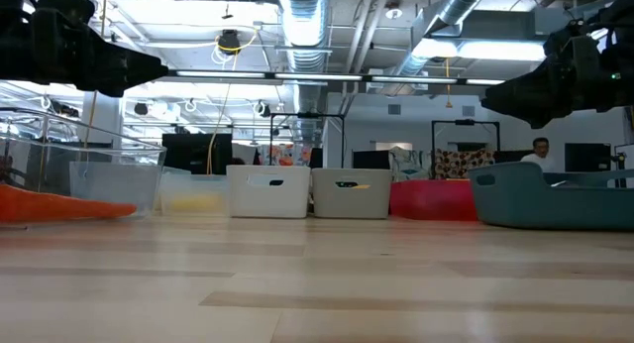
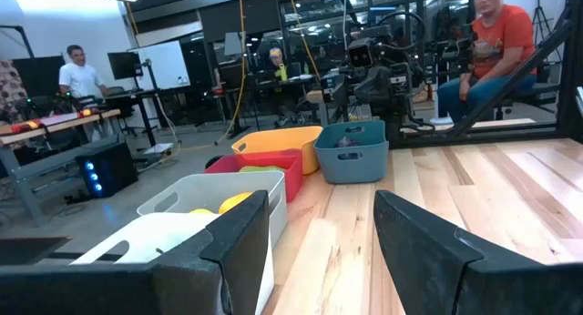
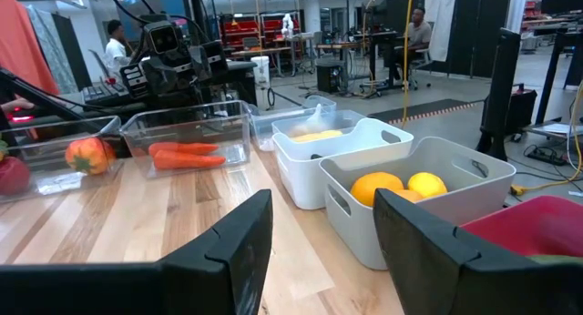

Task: Sort produce into baskets
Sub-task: Return to Home Position

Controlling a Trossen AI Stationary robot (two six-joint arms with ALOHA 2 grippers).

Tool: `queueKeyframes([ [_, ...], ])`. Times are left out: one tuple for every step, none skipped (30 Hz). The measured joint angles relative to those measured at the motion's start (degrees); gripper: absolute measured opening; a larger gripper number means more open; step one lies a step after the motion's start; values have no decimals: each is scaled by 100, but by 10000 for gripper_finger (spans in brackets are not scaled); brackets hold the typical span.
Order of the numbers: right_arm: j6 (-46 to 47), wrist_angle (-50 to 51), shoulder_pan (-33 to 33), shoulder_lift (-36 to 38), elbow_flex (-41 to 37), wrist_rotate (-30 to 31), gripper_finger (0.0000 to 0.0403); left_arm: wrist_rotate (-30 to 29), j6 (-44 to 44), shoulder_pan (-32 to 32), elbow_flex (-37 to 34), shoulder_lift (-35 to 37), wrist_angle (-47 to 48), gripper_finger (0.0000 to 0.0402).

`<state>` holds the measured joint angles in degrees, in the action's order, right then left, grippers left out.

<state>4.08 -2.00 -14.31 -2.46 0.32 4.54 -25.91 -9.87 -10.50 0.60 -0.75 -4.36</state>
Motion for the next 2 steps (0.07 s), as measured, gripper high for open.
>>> queueKeyframes([
  [1, 0, 1, -1, 0, 0, 218, 0, 0, 2, 0, 2, 0, 187],
  [0, 0, 2, 0, 0, 0, 218, 0, 0, 0, 0, 2, 1, 187],
])
